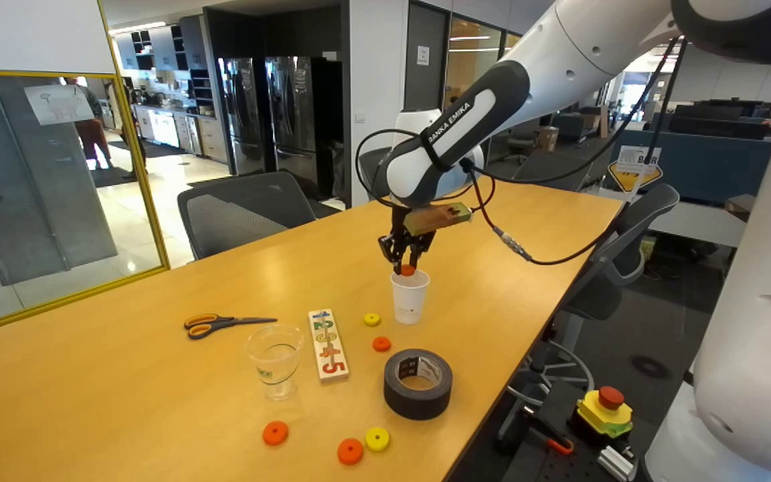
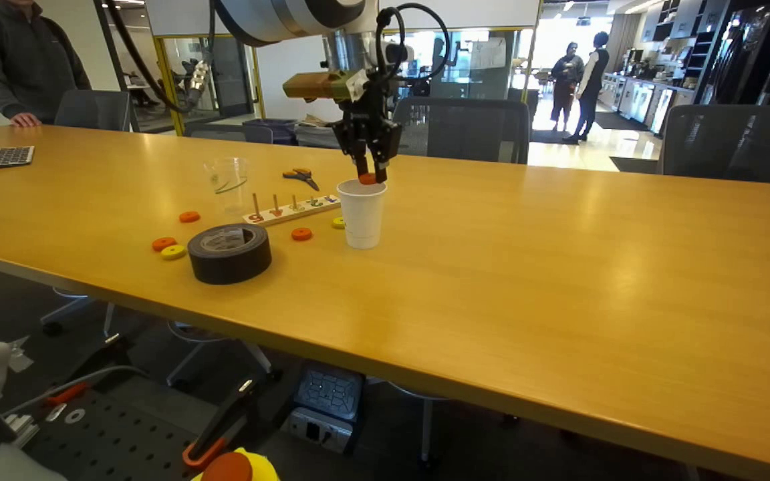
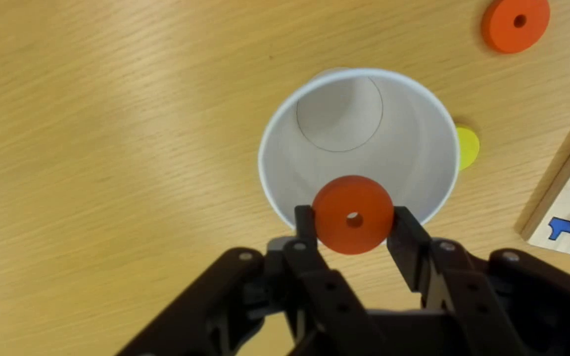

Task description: Pick up the orange and yellow objects from the table and put them in the two cups

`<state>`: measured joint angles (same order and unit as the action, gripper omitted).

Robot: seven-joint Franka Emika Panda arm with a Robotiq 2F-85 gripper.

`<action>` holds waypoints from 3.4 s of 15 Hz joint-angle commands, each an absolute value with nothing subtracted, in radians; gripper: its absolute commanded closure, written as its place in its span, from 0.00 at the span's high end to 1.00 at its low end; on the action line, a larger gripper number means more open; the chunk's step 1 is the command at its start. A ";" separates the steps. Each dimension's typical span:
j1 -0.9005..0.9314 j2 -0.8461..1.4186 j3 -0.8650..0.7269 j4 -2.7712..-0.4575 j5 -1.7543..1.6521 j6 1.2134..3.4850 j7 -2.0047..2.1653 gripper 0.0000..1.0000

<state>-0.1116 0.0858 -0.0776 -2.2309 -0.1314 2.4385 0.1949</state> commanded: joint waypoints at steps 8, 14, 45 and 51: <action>-0.098 0.128 -0.085 -2.156 -0.115 2.365 0.148 0.22; -0.097 0.134 -0.085 -2.142 -0.114 2.345 0.146 0.32; 0.042 0.085 0.029 -2.332 -0.069 2.395 0.113 1.00; 0.032 0.122 0.022 -2.404 -0.042 2.532 0.121 1.00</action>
